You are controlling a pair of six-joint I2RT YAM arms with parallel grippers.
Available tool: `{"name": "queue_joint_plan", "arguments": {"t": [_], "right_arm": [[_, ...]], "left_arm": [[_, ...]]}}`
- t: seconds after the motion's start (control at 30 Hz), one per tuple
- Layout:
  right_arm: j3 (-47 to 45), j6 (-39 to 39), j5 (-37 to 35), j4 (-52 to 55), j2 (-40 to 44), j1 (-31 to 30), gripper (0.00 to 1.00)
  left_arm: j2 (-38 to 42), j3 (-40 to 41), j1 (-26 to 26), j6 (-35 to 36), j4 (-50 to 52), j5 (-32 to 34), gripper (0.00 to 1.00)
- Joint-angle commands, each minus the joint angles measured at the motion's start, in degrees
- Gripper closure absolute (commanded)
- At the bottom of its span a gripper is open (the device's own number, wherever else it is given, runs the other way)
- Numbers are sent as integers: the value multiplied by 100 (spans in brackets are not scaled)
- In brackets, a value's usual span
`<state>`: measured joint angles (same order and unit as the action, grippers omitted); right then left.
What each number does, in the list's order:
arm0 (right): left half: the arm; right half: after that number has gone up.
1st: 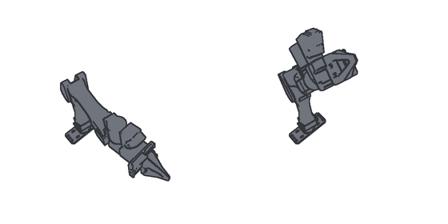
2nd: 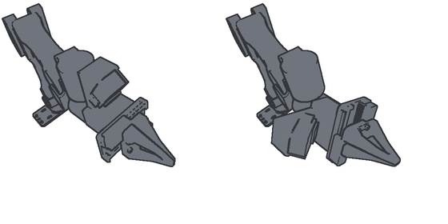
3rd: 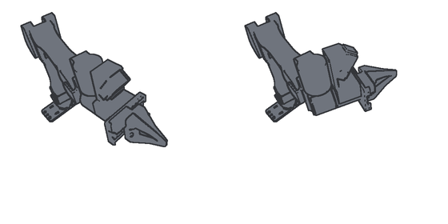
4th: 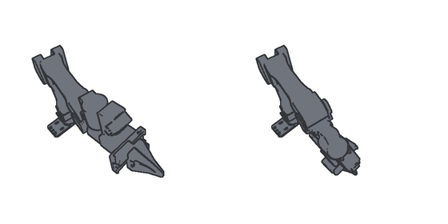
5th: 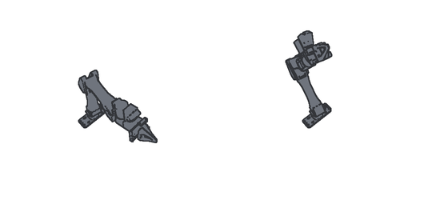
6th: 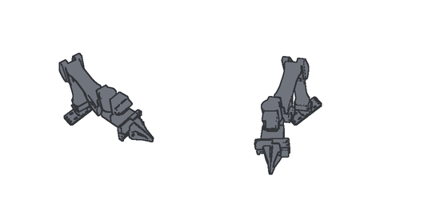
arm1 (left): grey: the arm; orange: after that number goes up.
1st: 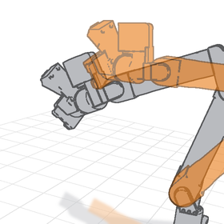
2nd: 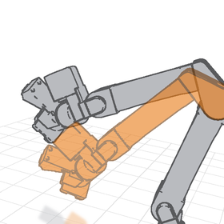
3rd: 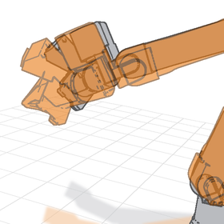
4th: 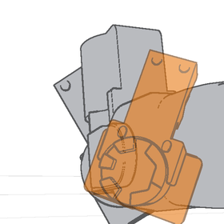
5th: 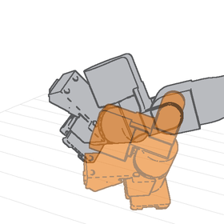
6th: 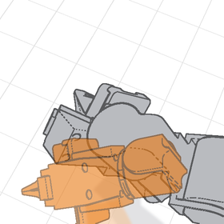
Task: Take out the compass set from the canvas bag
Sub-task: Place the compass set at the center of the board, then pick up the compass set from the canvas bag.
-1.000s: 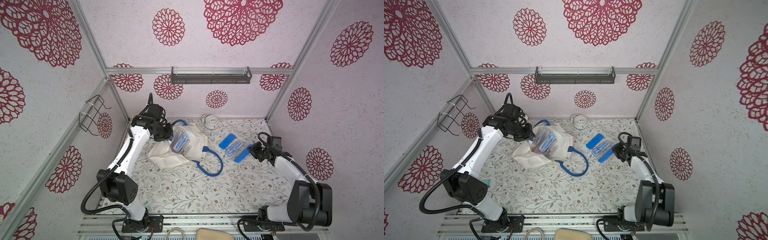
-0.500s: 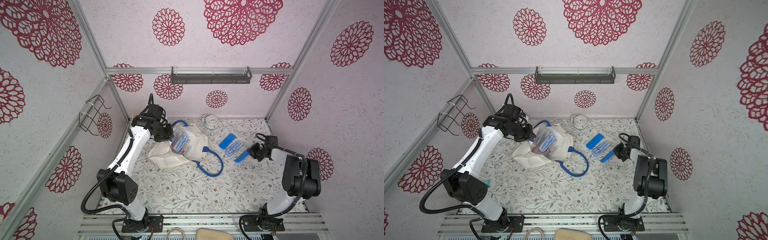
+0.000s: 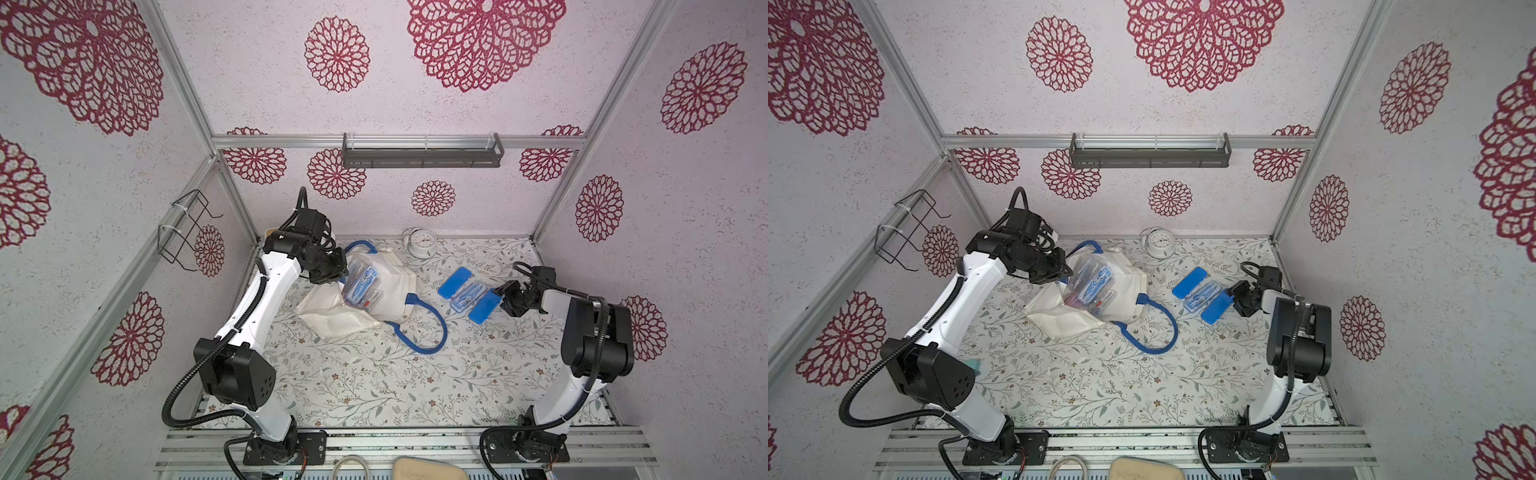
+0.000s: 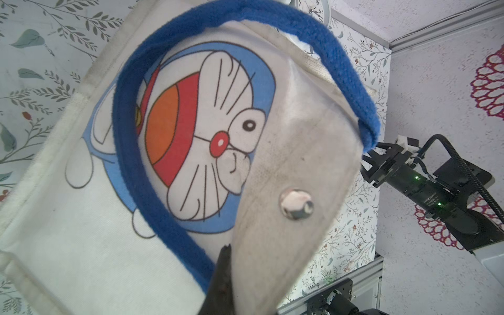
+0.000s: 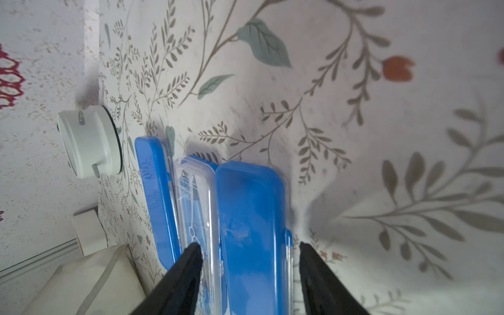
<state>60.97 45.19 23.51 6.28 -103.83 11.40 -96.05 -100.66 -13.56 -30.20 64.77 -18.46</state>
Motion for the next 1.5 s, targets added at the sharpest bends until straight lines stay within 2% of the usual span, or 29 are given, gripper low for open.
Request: {"name": "queue_joint_plan", "arguments": {"t": [0.0, 0.13, 0.27, 0.4, 0.57, 0.67, 0.93, 1.0, 1.23, 1.47], "right_arm": [[189, 261, -118, 242, 822, -22, 38], [150, 676, -272, 291, 1638, -551, 43], [-2, 1341, -547, 124, 2263, -1635, 55], [-123, 2065, -852, -318, 2405, -2817, 62], [284, 2613, -1123, -696, 1945, -4138, 69], [703, 2771, -1164, -829, 1431, -4685, 72], [1567, 3219, -771, -919, -36, -5425, 80], [1665, 3329, -783, -826, -299, -5480, 75], [1885, 3831, -1410, -602, -854, -5407, 47], [2655, 3681, -1941, 175, -1308, -5218, 38]], "left_arm": [[146, -62, 20, 13, -26, -316, 100], [147, -57, 15, 4, -11, -325, 100], [149, -33, 4, 29, 1, -286, 100], [105, -86, -5, 64, 79, -240, 100], [69, -145, -50, 41, 101, -161, 100], [51, -173, -82, 35, 114, -107, 100], [-17, -208, -181, -56, 54, 65, 100], [-28, -200, -223, -68, 29, 85, 100], [2, -78, -354, -123, -6, 114, 100], [208, 188, -366, -64, -52, 149, 100]]}}
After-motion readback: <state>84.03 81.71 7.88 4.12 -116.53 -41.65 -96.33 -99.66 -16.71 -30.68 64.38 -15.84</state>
